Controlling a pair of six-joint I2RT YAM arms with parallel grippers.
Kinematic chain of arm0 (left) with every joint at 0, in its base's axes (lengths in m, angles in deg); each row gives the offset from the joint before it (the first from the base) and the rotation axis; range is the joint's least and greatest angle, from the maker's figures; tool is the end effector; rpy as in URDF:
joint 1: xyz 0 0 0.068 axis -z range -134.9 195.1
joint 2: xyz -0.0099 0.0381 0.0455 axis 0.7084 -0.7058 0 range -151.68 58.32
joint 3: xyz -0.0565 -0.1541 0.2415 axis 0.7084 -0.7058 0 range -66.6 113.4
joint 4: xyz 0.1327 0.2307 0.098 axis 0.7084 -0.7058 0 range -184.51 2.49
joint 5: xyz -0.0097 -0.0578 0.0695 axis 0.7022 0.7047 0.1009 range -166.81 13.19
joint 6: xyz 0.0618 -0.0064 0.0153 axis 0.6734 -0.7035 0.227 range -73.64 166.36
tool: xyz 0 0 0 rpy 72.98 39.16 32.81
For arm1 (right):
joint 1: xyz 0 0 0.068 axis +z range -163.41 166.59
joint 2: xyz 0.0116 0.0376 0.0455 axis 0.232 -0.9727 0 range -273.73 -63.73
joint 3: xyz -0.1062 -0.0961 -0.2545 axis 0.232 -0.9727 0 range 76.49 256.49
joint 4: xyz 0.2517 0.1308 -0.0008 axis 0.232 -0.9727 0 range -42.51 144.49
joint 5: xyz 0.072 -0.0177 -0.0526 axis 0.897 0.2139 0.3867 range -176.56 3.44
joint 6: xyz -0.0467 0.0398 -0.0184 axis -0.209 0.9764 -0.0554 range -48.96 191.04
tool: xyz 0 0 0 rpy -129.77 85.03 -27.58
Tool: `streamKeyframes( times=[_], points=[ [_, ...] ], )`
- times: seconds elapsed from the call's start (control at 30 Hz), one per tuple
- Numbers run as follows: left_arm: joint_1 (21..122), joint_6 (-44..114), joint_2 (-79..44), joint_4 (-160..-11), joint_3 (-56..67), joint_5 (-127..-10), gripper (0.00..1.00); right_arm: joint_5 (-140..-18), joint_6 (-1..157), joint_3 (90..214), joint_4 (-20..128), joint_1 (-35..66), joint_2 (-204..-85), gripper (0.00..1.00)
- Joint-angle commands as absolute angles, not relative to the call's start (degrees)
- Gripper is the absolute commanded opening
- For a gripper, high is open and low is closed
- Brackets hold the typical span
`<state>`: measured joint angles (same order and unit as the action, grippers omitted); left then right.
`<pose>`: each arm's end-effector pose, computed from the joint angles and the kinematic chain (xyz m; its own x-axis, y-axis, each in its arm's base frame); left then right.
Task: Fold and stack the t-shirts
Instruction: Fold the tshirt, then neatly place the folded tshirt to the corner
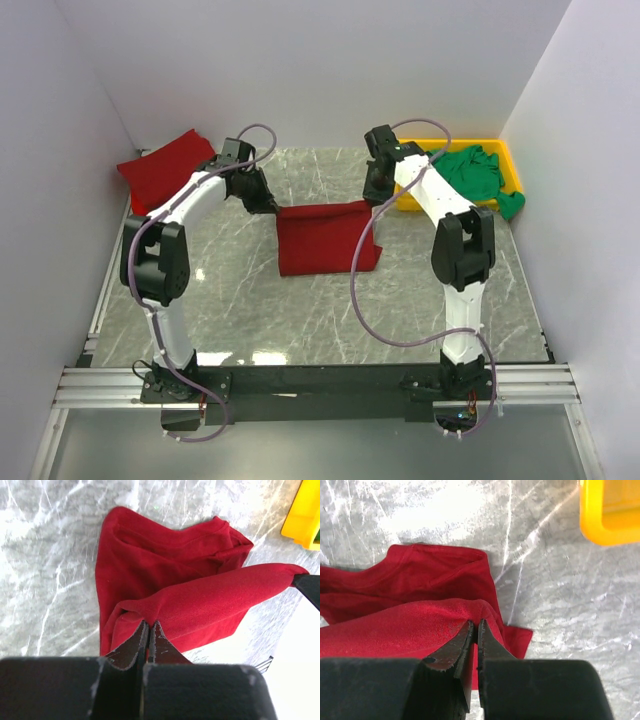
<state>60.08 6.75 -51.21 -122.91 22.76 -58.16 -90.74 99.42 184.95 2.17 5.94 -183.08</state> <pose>0.4365 -0.1331 0.2450 -0.8813 -0.3897 -0.2673 -0.1850 0.8050 -0.5638 0.4633 0.1589 0.2588 -0.8834 0.1922 -0.4274 0.1369 0.9781 0.1570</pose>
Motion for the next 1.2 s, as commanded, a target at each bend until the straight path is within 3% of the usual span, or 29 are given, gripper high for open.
streamKeyframes(
  times=[0.0,0.27,0.33,0.4,0.43,0.47,0.53,0.6,0.93,1.17],
  points=[
    [58.8,8.5,-52.9,-124.1,26.3,-57.2,0.0,-91.5,97.6,188.9,0.9,4.4,-184.8,0.0],
    [57.4,8.6,-56.5,-124.7,29.5,-58.5,0.01,-89.0,96.6,193.4,0.8,3.5,-189.3,0.0],
    [57.1,8.5,-57.2,-125.0,31.0,-58.8,0.06,-88.1,96.3,195.2,0.9,3.3,-191.0,0.0],
    [56.9,8.5,-58.4,-125.1,32.0,-59.2,0.3,-86.9,95.6,196.8,1.2,3.1,-192.7,0.18],
    [56.7,8.3,-58.7,-125.5,33.1,-59.9,0.42,-85.2,95.5,198.3,1.7,3.0,-193.2,0.4],
    [56.6,8.3,-59.2,-125.7,33.7,-60.5,0.59,-84.5,95.3,199.0,2.0,2.9,-193.6,0.46],
    [56.4,8.5,-59.4,-126.3,35.5,-62.3,0.7,-83.0,94.9,200.7,2.7,2.8,-194.5,0.55],
    [56.4,8.9,-58.5,-126.0,35.9,-63.4,0.82,-81.6,94.6,200.9,3.4,2.7,-194.2,0.9],
    [56.3,12.6,-51.2,-117.1,21.0,-56.2,0.82,-78.2,94.0,183.1,12.2,3.8,-181.6,0.87],
    [56.2,11.2,-49.3,-104.1,9.1,-45.2,0.81,-76.3,94.9,173.9,14.8,10.0,-177.5,0.86]
  ],
)
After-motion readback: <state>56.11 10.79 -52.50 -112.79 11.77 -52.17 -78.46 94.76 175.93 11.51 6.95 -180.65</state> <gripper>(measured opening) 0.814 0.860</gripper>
